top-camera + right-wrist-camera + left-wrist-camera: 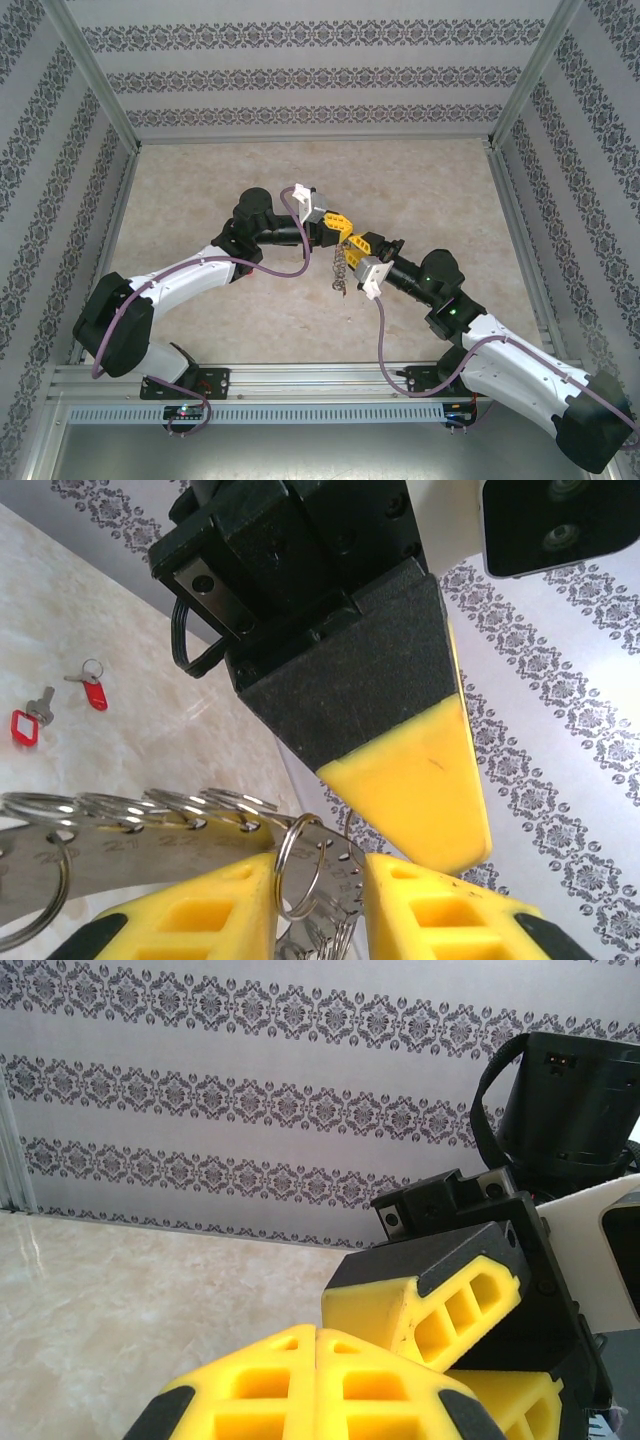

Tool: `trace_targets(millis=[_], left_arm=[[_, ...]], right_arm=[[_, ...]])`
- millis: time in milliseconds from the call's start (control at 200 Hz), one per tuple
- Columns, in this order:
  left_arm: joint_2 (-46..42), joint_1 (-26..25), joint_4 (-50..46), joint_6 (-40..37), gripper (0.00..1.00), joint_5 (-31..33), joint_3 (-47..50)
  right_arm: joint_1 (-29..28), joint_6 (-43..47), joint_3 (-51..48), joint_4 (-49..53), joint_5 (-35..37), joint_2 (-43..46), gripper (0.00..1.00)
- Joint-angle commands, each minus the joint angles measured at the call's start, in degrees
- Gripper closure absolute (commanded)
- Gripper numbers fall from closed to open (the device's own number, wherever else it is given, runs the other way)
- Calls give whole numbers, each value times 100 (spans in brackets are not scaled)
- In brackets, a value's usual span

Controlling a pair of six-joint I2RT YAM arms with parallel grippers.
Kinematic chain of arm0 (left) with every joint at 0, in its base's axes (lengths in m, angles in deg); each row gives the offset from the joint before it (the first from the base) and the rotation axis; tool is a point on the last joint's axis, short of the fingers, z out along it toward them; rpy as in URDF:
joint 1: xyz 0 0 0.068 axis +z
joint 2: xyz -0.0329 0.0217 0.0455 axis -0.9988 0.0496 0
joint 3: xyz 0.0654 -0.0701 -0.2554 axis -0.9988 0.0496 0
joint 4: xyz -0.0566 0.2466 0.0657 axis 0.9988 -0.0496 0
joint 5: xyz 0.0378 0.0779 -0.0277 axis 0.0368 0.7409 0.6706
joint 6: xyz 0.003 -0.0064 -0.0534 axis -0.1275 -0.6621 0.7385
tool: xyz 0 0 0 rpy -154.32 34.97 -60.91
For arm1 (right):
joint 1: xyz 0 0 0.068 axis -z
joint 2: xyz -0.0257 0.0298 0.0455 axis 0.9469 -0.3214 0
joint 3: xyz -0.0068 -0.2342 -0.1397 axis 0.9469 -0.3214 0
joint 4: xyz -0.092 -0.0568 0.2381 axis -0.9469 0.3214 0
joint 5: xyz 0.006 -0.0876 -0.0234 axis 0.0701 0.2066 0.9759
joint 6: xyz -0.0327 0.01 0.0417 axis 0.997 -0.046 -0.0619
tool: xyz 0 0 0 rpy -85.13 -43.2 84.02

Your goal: Put the keys on the keyring

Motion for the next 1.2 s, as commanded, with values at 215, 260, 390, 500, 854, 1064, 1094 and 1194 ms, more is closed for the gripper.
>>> trace_targets(millis=[215,260,390,500,854,1064,1094,1194], left_arm=[[-95,-26,491,91,100,-44,-119],[-94,-20,484,92,100,-27,-119],[-93,-20,403,66,100,22,-119],[-138,-12,141,-120,100,151,-99],[-585,338,-399,-225,55,256,239],[-954,555,-835,-553,57,-68,419],[-978,552,-1007,-680,60,-184,402],[-946,549,-1830,-1215,66,-450,262]], right_arm=[[19,-145,-25,-162,18,26,88],[21,-146,-16,-142,23,38,91],[27,-141,6,-11,28,62,98],[122,-525,156,403,16,93,100],[789,-1783,1127,2491,-1391,-292,100],[1049,-2164,1616,3203,-2156,-781,100],[1068,-2175,1663,3278,-2290,-833,100],[1133,-2084,1862,3649,-2683,-975,100]])
